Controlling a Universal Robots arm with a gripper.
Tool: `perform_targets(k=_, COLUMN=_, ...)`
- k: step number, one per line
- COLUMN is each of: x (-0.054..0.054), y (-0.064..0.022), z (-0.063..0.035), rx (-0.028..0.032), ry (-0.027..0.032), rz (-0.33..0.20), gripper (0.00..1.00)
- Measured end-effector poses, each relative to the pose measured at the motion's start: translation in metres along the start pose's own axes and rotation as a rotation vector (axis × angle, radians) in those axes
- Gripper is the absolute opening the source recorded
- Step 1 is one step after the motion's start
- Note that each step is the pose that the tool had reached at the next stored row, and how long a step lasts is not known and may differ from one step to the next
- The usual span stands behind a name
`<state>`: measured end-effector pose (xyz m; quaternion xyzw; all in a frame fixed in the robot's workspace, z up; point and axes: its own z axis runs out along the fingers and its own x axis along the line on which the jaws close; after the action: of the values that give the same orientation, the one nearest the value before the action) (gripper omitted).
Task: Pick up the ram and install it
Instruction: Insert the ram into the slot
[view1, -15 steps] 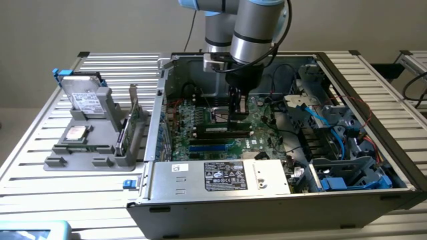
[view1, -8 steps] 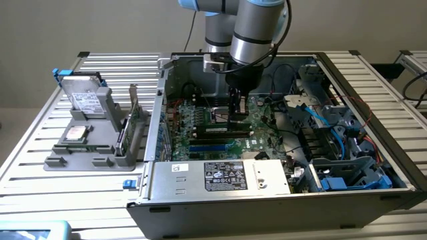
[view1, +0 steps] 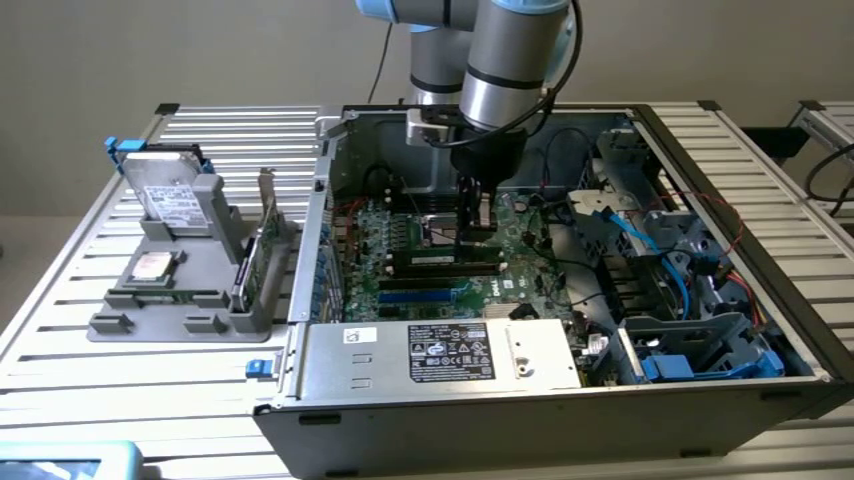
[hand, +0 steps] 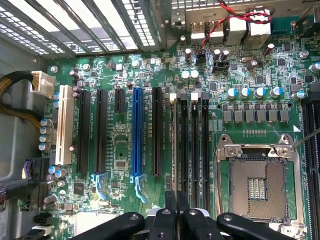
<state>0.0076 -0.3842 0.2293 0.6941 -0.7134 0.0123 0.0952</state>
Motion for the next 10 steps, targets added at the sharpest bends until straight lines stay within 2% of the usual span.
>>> perform_targets(k=10, x=-0.0004, y=0.0001, z=0.0027, rx=0.0007, ry=0.0001, rz=0.0, gripper=0.12)
